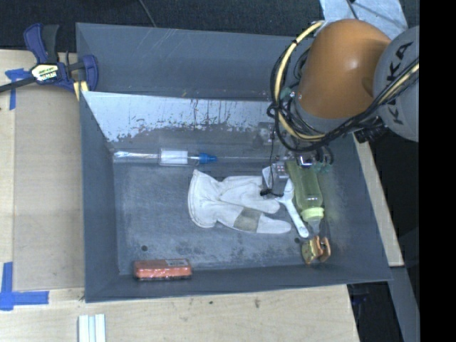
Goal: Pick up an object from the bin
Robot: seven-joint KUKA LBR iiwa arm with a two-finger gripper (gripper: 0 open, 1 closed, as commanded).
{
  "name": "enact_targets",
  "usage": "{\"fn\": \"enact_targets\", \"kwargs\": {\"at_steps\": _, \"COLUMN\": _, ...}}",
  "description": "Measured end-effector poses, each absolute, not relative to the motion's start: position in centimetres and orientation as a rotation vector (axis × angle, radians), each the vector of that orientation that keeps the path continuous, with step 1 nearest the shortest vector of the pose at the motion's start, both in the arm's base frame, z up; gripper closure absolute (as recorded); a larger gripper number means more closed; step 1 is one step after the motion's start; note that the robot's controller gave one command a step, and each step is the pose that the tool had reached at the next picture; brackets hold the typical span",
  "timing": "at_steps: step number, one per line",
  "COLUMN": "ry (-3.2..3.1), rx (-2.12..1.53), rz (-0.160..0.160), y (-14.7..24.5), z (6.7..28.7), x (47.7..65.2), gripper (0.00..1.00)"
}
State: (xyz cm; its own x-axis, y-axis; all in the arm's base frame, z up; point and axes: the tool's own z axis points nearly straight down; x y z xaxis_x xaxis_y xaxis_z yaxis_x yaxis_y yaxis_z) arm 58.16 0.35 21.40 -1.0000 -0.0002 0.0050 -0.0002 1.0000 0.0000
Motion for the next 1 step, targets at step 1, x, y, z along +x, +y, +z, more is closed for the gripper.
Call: {"fn": "enact_targets", "kwargs": {"at_steps": 1, "ry": -3.145, "rx": 0.000, "rz": 0.000, "y": 0.36, "z": 21.89, "x": 58.30, "gripper": 0.00}}
